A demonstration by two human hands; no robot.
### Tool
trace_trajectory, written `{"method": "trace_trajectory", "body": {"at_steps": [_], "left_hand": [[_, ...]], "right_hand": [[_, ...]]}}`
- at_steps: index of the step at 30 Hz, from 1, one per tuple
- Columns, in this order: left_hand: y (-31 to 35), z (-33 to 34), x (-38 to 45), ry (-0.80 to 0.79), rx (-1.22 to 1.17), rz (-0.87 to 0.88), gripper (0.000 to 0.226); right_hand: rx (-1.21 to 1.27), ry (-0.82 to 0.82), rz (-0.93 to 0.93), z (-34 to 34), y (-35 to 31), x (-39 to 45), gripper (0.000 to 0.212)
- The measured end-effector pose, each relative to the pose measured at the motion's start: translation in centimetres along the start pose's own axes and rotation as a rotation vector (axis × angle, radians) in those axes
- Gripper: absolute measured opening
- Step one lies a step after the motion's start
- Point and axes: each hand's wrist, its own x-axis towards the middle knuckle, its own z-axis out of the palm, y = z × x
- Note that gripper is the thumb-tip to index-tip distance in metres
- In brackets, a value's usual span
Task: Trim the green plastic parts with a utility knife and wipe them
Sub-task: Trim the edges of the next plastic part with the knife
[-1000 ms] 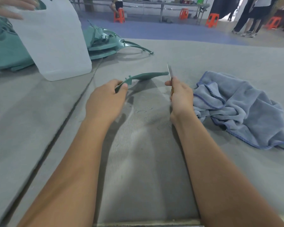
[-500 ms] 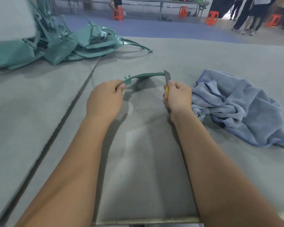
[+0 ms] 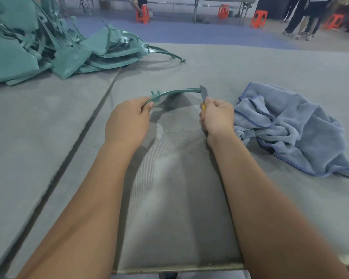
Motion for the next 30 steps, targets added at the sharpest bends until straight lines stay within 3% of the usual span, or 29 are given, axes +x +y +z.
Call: {"method": "trace_trajectory", "body": {"at_steps": [5, 13, 17, 25, 30], "left_hand": [[0.1, 0.1, 0.0, -0.002, -0.011, 0.004, 0.026], [-0.3, 0.2, 0.0, 0.012, -0.001, 0.018, 0.025], [0.4, 0.7, -0.2, 0.001, 0.070, 0.091, 0.027], [0.1, 0.6, 0.2, 0.017, 0.004, 0.046, 0.027], [0.1, 0.7, 0.2, 0.006, -0.015, 0.033, 0.026]], "right_hand": [[-0.084, -0.050, -0.068, 0.6, 0.4, -0.1, 0.021], [-0.070, -0.129, -0.026, 0.3, 0.1, -0.2, 0.033], [-0.157, -0.177, -0.111, 0.8, 0.1, -0.9, 0.035], [-0.133, 0.018, -0.101, 0.5, 0.2, -0.2, 0.028], [-0.193, -0.035, -0.127, 0.8, 0.3, -0.2, 0.035]]}}
